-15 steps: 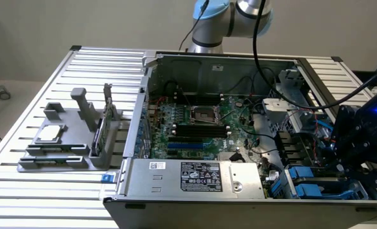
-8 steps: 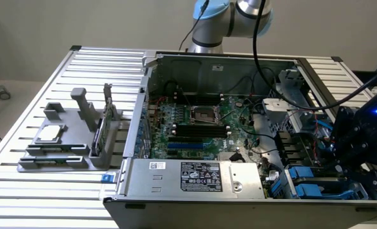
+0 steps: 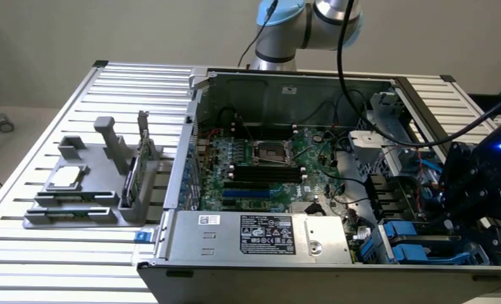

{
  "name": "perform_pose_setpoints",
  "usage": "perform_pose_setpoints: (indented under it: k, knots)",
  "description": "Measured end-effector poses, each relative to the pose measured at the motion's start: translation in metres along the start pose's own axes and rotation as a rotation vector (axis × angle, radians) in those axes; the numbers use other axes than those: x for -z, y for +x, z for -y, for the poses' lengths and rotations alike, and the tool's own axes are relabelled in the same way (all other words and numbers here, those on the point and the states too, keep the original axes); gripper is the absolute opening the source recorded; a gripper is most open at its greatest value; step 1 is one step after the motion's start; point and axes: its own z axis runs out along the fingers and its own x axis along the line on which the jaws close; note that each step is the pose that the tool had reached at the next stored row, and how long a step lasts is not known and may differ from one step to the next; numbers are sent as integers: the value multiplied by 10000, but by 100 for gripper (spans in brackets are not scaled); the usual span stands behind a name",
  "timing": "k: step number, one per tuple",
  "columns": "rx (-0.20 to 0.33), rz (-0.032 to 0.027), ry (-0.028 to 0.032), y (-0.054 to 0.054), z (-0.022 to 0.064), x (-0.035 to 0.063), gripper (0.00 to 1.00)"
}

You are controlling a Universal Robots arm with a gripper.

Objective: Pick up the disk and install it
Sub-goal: 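Insert the second disk wire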

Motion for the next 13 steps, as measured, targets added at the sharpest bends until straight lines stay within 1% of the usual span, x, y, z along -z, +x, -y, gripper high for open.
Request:
perform_pose_setpoints:
  k: [2,7,10,13]
  knots:
    - [-67,82,38,0,0,0,16]
    - [-154,320,121,6,0,-1,16]
    - [-164,434,164,39,4,-5,16]
    - [-170,530,199,91,10,-10,16]
